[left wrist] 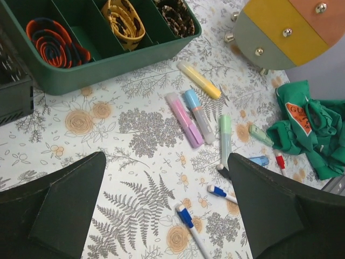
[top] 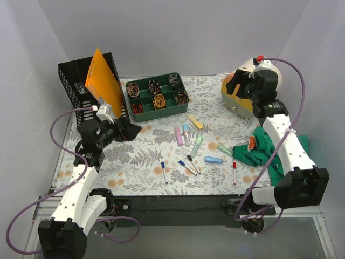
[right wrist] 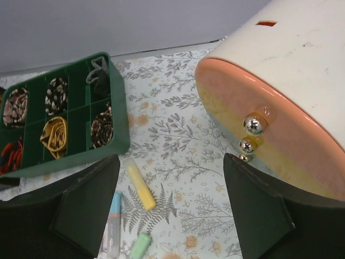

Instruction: Organize the desk

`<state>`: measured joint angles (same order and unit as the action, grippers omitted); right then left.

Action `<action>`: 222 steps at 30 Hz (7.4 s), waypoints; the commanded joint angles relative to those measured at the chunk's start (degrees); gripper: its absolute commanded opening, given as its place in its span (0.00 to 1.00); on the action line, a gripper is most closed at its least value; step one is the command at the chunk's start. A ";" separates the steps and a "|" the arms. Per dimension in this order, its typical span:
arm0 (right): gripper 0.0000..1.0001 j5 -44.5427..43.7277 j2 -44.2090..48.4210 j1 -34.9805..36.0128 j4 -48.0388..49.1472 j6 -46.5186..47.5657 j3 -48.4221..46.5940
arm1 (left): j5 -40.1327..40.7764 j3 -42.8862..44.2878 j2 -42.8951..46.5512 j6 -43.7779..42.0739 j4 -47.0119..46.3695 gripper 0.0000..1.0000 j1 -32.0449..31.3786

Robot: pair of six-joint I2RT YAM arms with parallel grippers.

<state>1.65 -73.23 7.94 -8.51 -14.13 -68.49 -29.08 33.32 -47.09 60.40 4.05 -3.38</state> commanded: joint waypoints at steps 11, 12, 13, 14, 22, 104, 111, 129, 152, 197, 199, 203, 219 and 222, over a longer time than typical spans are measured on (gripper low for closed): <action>0.61 -16.41 -13.41 0.32 -11.17 -18.56 -14.82 | -2.39 -0.89 3.15 -0.64 -0.45 0.98 0.21; 0.58 -17.02 -14.47 0.23 -11.35 -19.35 -15.44 | -2.21 -0.89 3.23 -0.64 -0.45 0.98 0.21; 0.52 -17.29 -15.53 0.23 -11.44 -19.96 -15.79 | -1.95 -0.98 3.23 -0.72 -0.45 0.98 0.21; 0.48 -17.29 -16.58 0.05 -11.52 -20.23 -16.32 | -1.86 -0.98 3.23 -0.81 -0.36 0.98 0.21; 0.46 -20.36 -19.32 -0.56 -12.67 -21.02 -17.47 | -0.98 -0.63 2.88 -1.08 0.25 0.98 0.21; 0.27 -8.68 -7.63 3.30 -10.38 -27.70 -2.35 | 0.08 -0.10 0.60 -1.34 1.48 0.98 0.21; 0.29 -4.29 -6.92 3.48 -10.82 -28.76 -2.18 | -0.01 -0.01 0.16 -1.34 1.39 0.98 0.21; 0.77 -2.54 -2.89 3.66 -8.36 -16.73 0.98 | 0.08 -0.10 0.51 -1.34 1.57 0.98 0.21; 0.81 28.94 0.12 -4.69 -29.45 50.33 -13.85 | -1.42 0.08 0.95 -1.34 1.66 0.98 0.21; 0.68 33.07 -9.57 -10.05 -40.35 49.29 -27.65 | -2.73 0.17 0.51 -1.08 1.22 0.98 0.21; 0.73 33.07 -8.16 -10.05 -40.97 49.11 -29.42 | -3.35 0.08 0.16 -0.99 1.04 0.98 0.21; 0.75 36.31 -5.79 -9.79 -42.02 50.60 -27.32 | -5.10 0.08 -0.37 -0.90 0.43 0.98 0.21; 0.73 28.04 2.04 15.33 -34.73 72.95 12.82 | -11.52 0.25 -3.18 -0.37 -0.36 0.98 0.21; 0.77 33.74 2.04 16.75 -36.74 92.95 17.23 | -11.96 0.52 -3.97 -0.28 -0.36 0.98 0.21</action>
<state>30.79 -72.66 22.92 -46.61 55.00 -55.11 -39.07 32.60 -50.39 60.14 4.27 -3.38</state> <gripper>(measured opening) 0.733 0.983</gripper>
